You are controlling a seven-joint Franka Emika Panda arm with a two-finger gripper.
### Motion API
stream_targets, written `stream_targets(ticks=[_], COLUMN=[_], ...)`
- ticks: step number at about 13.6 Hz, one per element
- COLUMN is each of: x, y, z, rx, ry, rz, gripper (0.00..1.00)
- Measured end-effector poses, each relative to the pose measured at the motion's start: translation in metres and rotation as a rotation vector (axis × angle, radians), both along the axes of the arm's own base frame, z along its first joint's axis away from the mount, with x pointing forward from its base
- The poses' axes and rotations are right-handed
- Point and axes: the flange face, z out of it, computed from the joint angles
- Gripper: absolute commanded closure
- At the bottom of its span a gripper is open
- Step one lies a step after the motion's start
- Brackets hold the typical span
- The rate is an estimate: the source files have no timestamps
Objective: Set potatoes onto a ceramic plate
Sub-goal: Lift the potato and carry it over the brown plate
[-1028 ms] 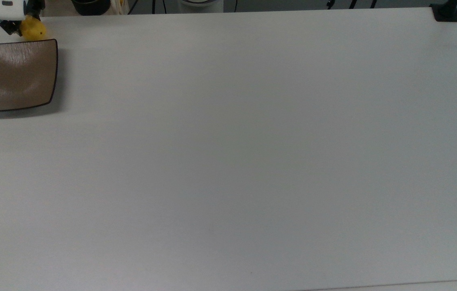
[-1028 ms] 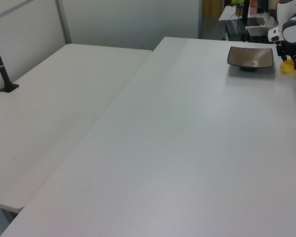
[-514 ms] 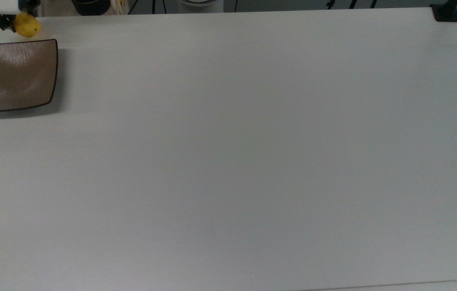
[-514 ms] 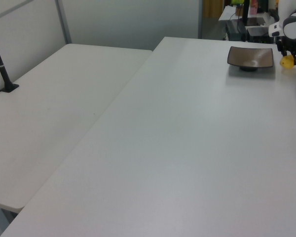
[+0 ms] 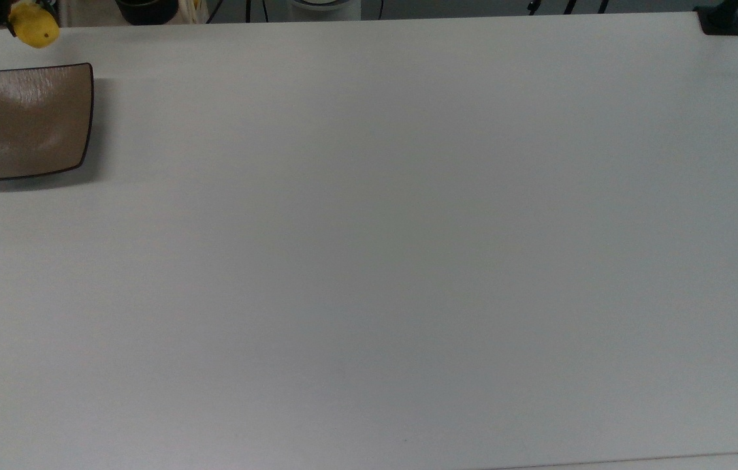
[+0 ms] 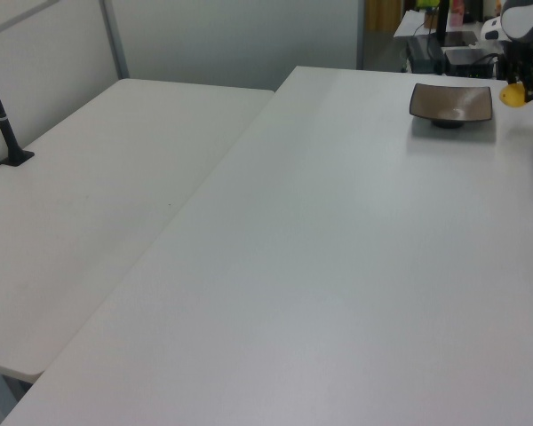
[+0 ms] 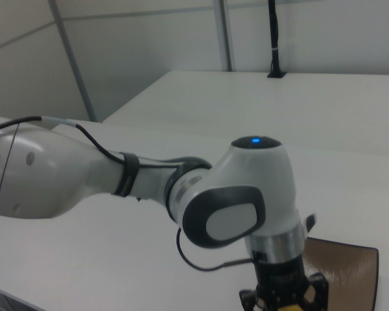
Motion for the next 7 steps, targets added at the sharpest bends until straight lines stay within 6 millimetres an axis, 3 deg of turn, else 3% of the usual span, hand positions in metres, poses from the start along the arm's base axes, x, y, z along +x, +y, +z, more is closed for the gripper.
stream_targets(ticks=[3, 4, 5, 6, 7], x=[0.016, 0.026, 0.038, 0.051, 0.063], y=[0.008, 0.012, 0.016, 0.022, 0.028], z=[0.011, 0.012, 0.011, 0.008, 0.003], rx=[0.032, 0.038, 0.039, 0.039, 0.039], ry=[-0.087, -0.114, -0.138, -0.157, -0.167], rz=[-0.152, -0.215, -0.295, -0.372, -0.433], gripper=[0.52, 0.47, 0.38, 0.04, 0.00])
